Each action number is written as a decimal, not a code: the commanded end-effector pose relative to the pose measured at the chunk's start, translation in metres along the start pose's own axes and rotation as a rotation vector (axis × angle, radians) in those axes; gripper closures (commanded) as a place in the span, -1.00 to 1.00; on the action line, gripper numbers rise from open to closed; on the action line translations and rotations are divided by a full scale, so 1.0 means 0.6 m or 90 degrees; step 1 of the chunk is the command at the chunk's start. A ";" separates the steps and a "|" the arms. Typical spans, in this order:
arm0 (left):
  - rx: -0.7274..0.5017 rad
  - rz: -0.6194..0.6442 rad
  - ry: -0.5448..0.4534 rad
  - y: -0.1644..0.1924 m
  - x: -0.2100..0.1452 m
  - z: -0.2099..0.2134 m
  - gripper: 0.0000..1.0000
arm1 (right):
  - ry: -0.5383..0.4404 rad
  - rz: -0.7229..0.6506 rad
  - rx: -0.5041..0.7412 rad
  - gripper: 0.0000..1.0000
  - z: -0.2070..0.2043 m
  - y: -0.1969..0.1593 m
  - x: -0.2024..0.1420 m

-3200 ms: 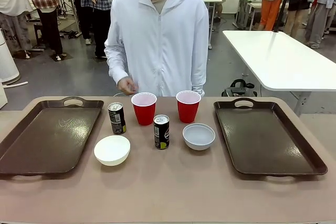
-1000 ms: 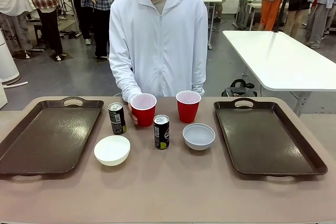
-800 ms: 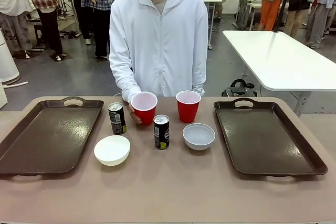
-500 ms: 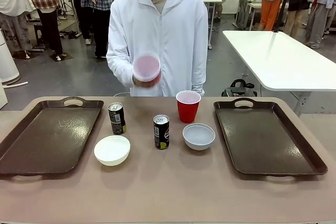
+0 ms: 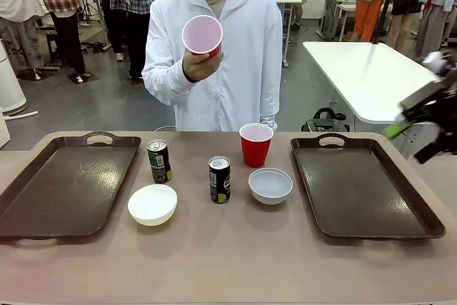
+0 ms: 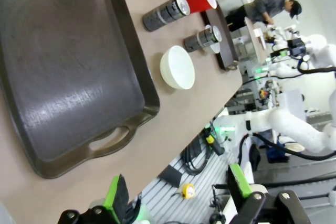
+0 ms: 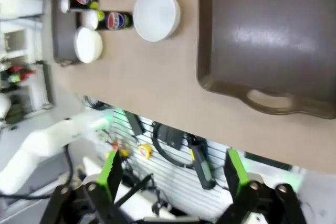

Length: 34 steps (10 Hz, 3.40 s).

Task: Prepare tableware on both trays.
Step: Pick up a Picnic Bowl from the table and place it on a Handle tray.

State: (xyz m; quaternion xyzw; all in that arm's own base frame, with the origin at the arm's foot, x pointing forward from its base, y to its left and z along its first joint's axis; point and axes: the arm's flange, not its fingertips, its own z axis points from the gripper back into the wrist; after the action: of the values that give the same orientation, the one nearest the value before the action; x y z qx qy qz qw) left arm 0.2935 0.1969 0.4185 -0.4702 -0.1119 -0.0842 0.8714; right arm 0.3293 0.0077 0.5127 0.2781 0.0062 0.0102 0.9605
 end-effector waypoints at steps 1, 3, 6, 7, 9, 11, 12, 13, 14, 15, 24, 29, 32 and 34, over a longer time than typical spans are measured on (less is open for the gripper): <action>-0.003 0.010 -0.005 -0.004 -0.001 0.003 -1.00 | 0.024 -0.012 -0.092 -1.00 -0.043 0.051 -0.003; -0.003 0.010 -0.005 -0.004 -0.001 0.003 -1.00 | 0.040 0.077 -0.121 -1.00 -0.052 0.091 0.001; -0.003 0.010 -0.005 -0.004 -0.001 0.003 -1.00 | 0.027 0.012 -0.089 -1.00 -0.057 0.072 0.001; -0.003 0.010 -0.005 -0.004 -0.001 0.003 -1.00 | 0.027 0.012 -0.089 -1.00 -0.057 0.072 0.001; -0.003 0.010 -0.005 -0.004 -0.001 0.003 -1.00 | 0.030 0.022 -0.081 -1.00 -0.049 0.069 0.000; -0.003 0.010 -0.005 -0.004 -0.001 0.003 -1.00 | -0.009 -0.040 -0.178 -1.00 -0.123 0.112 0.122; -0.003 0.010 -0.005 -0.004 -0.001 0.003 -1.00 | -0.023 -0.049 -0.221 -1.00 -0.157 0.135 0.161; -0.003 0.010 -0.005 -0.004 -0.001 0.003 -1.00 | -0.027 -0.038 -0.274 -1.00 -0.184 0.150 0.193; -0.003 0.010 -0.005 -0.004 -0.001 0.003 -1.00 | -0.022 -0.027 -0.294 -1.00 -0.210 0.159 0.211; -0.003 0.010 -0.005 -0.004 -0.001 0.003 -1.00 | -0.016 -0.017 -0.300 -1.00 -0.237 0.167 0.225; -0.003 0.010 -0.005 -0.004 -0.001 0.003 -1.00 | -0.020 0.061 -0.322 -1.00 -0.397 0.186 0.240; -0.003 0.010 -0.005 -0.004 -0.001 0.003 -1.00 | 0.024 0.114 -0.342 -1.00 -0.452 0.144 0.241; -0.003 0.010 -0.005 -0.004 -0.001 0.003 -1.00 | 0.016 0.121 -0.322 1.00 -0.439 0.152 0.239; -0.003 0.010 -0.005 -0.004 -0.001 0.003 -1.00 | 0.018 0.118 -0.321 1.00 -0.439 0.148 0.236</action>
State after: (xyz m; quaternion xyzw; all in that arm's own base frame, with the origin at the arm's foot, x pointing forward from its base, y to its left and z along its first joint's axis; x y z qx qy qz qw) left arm 0.2932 0.1974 0.4185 -0.4695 -0.1120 -0.0831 0.8718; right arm 0.4677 0.2310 0.3392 0.0219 -0.0021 0.0980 0.9949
